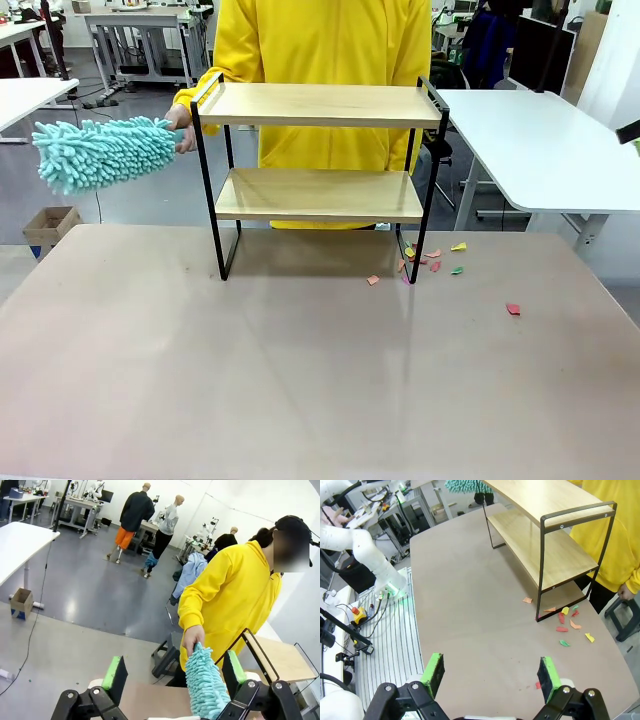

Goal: Clean the shelf.
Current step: Hand the Duster back to the human.

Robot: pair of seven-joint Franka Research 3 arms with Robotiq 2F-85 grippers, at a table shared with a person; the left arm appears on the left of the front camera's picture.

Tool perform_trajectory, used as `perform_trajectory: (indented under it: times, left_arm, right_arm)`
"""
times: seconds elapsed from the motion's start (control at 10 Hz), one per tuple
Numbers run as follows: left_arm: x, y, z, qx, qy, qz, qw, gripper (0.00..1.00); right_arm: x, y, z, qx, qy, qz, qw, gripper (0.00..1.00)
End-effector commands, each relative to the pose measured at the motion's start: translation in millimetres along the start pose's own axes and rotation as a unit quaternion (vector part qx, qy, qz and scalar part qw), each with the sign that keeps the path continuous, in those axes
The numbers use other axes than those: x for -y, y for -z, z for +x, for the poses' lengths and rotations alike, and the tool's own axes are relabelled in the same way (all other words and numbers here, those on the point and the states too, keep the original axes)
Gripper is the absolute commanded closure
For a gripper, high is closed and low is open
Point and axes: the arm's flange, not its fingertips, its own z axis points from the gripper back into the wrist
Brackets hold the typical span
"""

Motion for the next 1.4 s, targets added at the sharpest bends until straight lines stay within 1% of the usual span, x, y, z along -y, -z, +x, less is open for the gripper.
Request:
perform_trajectory:
  times: [0.0,1.3]
  left_arm:
    - [2.0,-1.5,-1.4,-0.001,0.002,-0.001,1.000,0.00]
    - [2.0,-1.5,-1.4,-0.001,0.002,-0.001,1.000,0.00]
  right_arm:
    - [-1.1,-0.6,1.3,0.003,0.001,0.000,1.000,0.00]
    - [-1.1,-0.6,1.3,0.003,0.001,0.000,1.000,0.00]
